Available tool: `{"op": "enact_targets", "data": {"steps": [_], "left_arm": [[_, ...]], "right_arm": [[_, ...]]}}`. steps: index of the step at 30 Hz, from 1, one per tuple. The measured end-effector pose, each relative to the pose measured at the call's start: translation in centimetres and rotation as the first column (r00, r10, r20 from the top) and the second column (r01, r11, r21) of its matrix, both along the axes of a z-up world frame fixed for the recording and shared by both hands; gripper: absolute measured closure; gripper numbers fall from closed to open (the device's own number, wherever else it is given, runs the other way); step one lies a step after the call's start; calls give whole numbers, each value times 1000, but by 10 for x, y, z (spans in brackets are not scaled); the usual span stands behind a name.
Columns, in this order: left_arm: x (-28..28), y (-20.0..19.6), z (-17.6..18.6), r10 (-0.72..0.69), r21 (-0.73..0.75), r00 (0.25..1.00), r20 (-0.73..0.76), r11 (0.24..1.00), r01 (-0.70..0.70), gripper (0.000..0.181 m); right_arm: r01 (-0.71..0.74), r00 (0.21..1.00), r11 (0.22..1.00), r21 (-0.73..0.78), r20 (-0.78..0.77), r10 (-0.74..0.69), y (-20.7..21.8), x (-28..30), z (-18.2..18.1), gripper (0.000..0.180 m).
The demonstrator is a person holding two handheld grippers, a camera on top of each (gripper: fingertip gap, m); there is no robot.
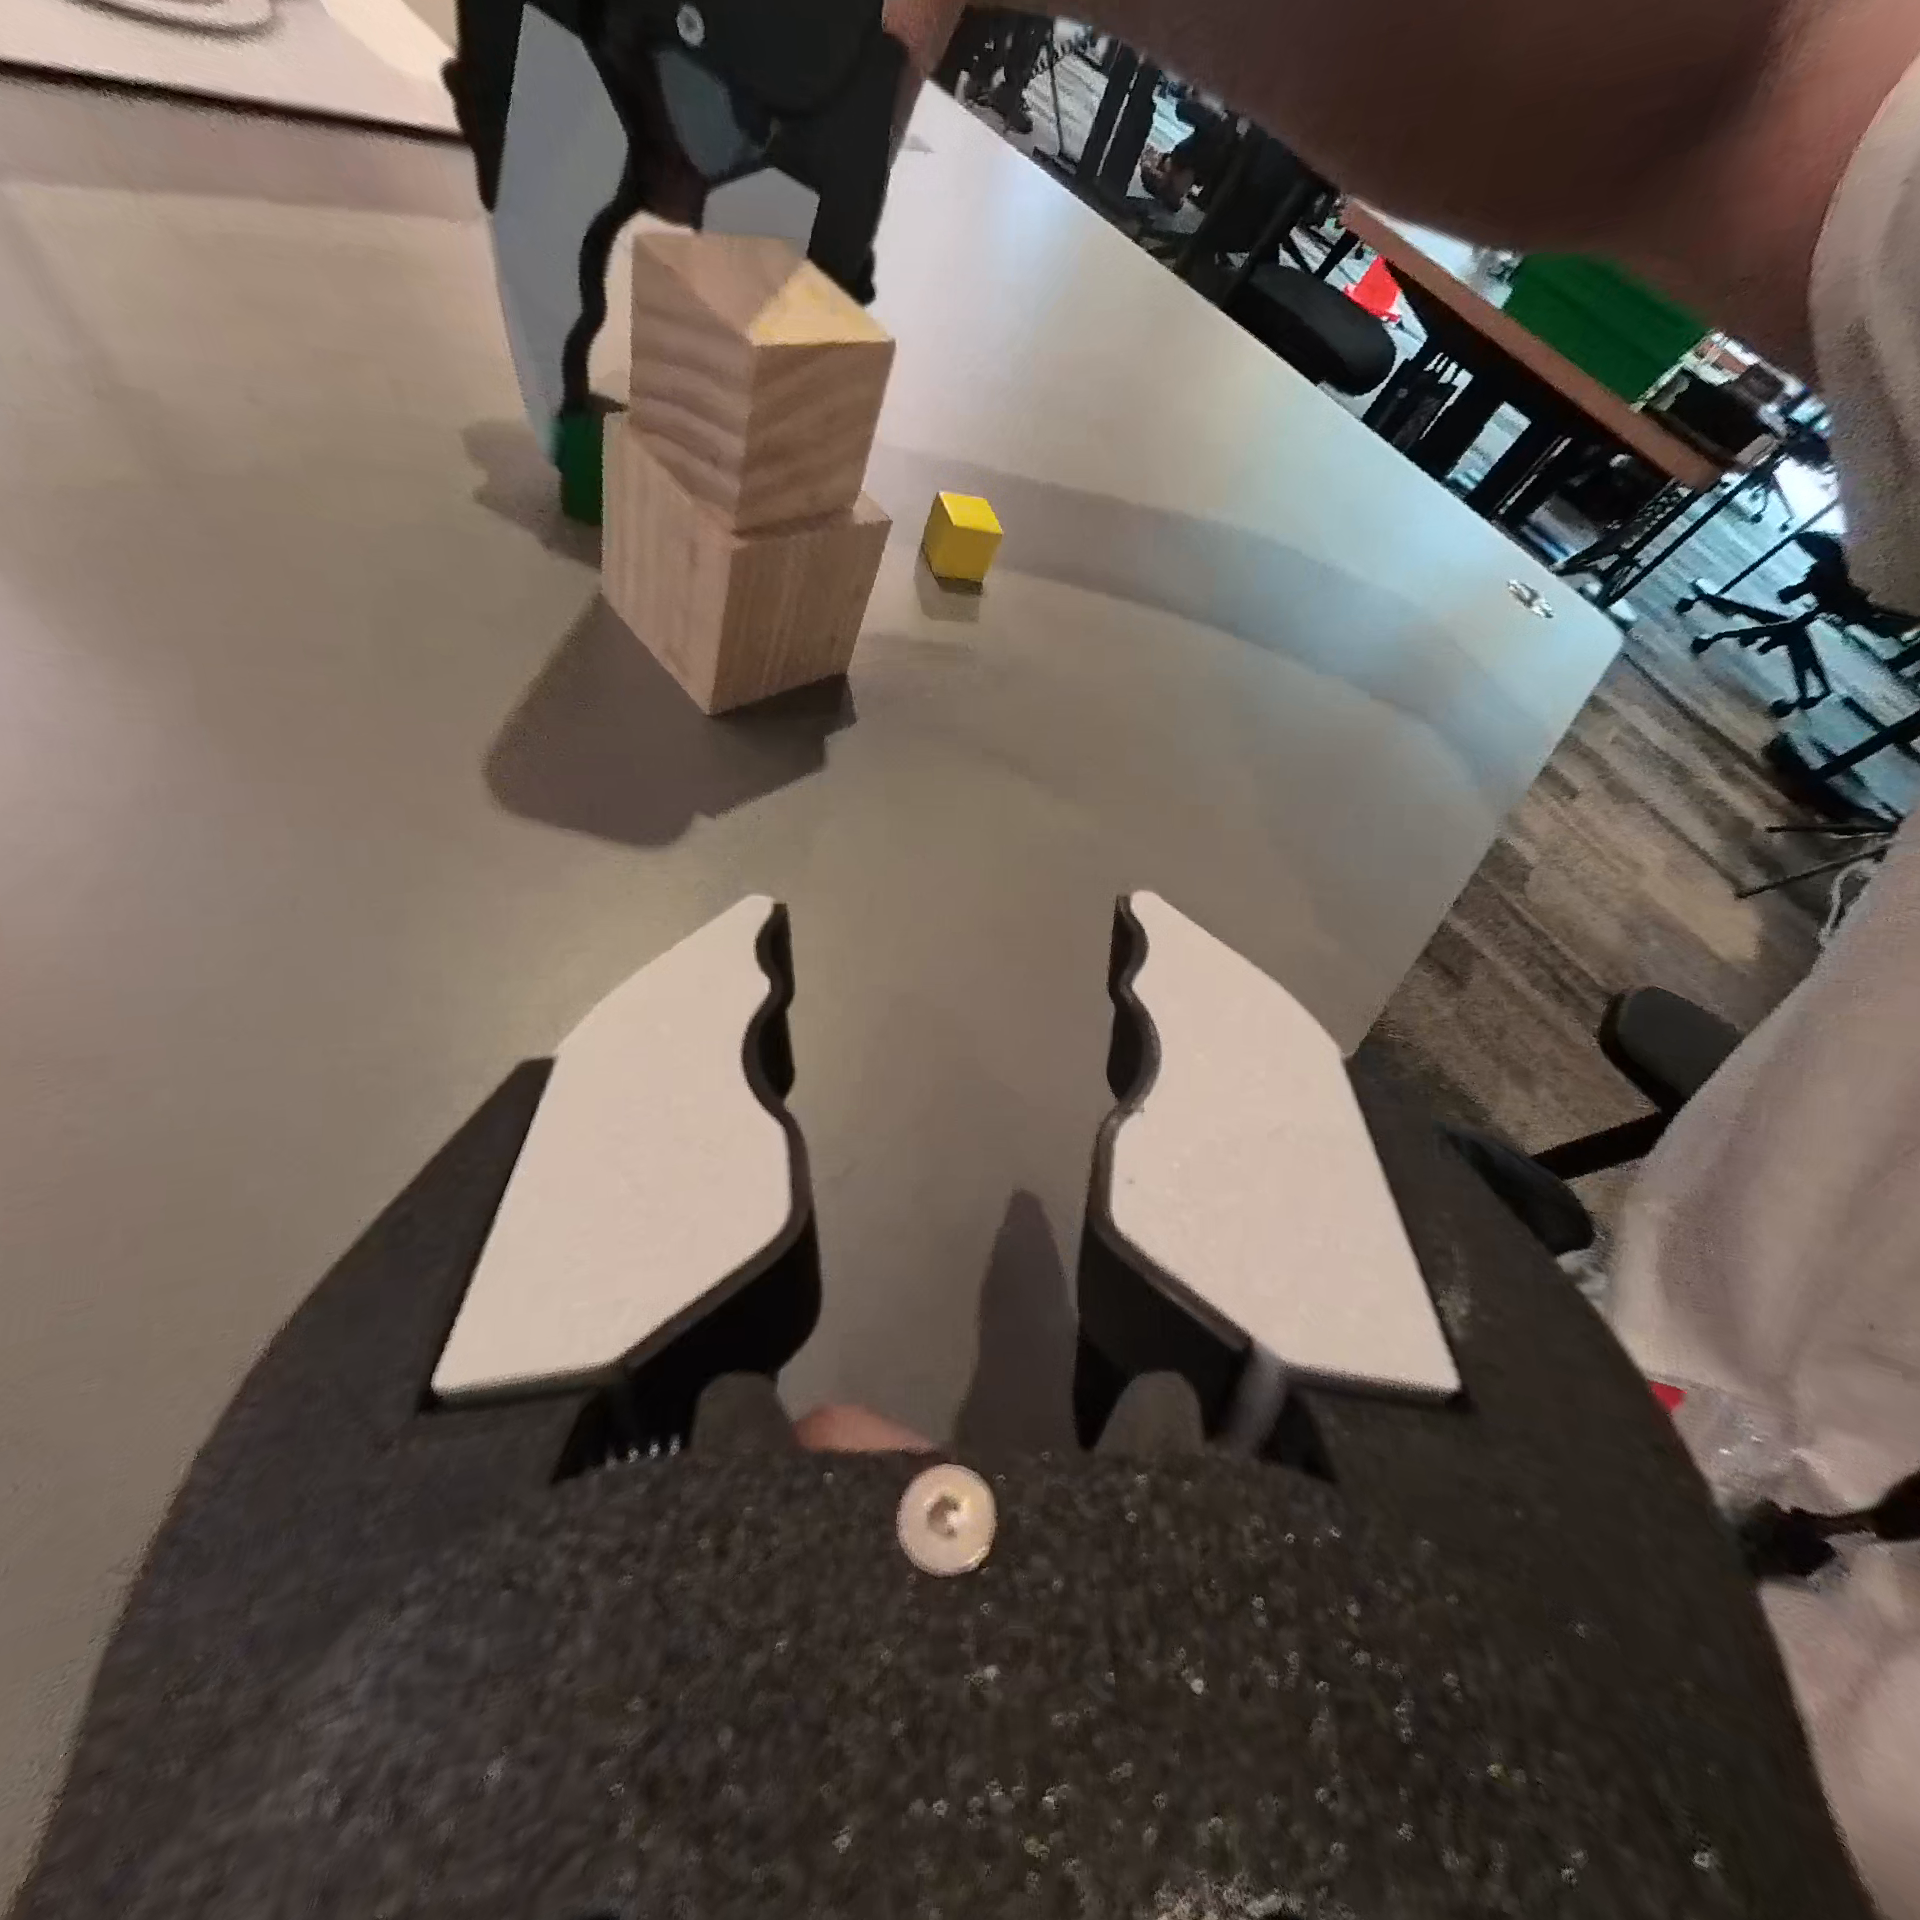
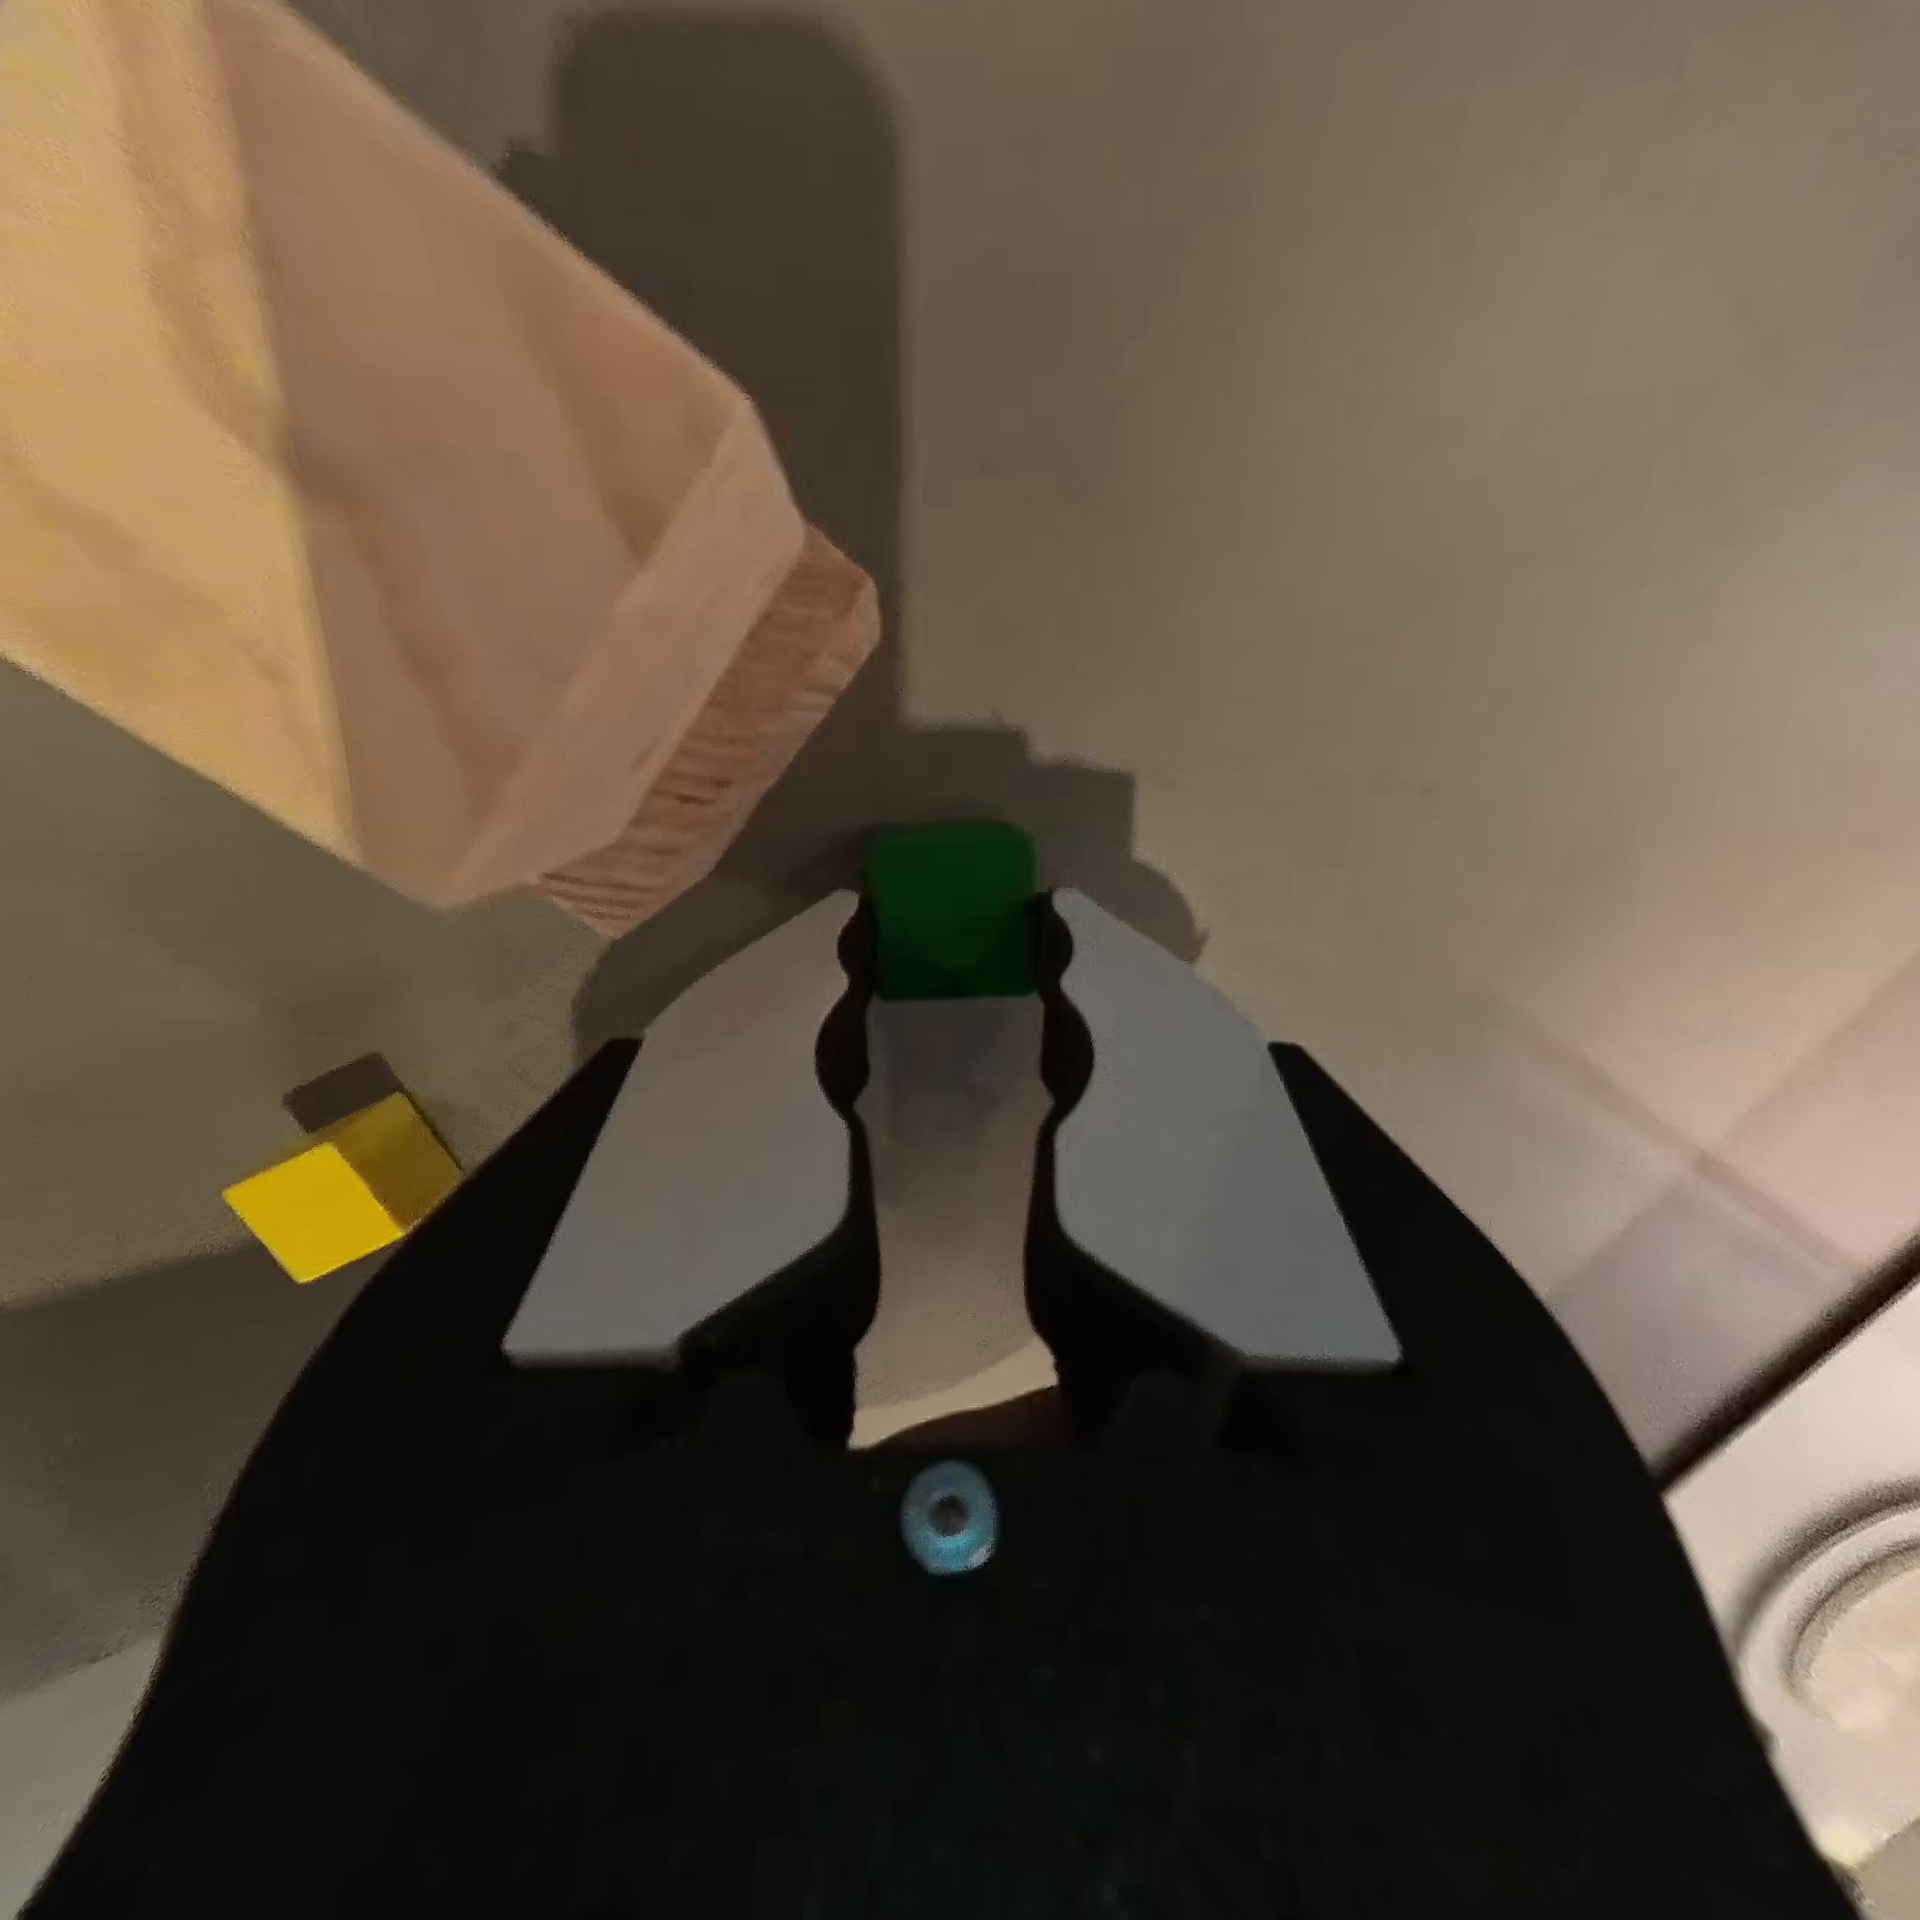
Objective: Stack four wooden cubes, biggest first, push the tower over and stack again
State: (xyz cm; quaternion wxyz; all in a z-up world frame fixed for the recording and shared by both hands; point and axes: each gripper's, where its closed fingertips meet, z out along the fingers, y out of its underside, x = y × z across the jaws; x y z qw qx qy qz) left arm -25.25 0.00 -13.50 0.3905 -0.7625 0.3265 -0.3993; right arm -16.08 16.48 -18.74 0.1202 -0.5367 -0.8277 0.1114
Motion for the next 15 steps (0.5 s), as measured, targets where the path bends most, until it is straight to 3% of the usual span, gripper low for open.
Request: {"op": "enact_targets", "data": {"steps": [3, 6, 9, 15], "left_arm": [[-2, 0, 0, 1, -16, 1000, 13, 1000, -1, 125], [-3, 4, 2, 19, 6, 1000, 5, 1000, -19, 127], [0, 7, 2, 17, -16, 1000, -9, 1000, -17, 127], [6, 21, 18, 68, 92, 997, -36, 994, -64, 126]], "right_arm": [[72, 997, 997, -5, -16, -72, 10, 6, 20, 151], [179, 980, 983, 28, -88, -176, 15, 8, 68, 151], [307, 938, 952, -11, -163, -305, -9, -4, 117, 151], [523, 849, 850, -69, -51, -527, -59, -21, 120, 151]]}}
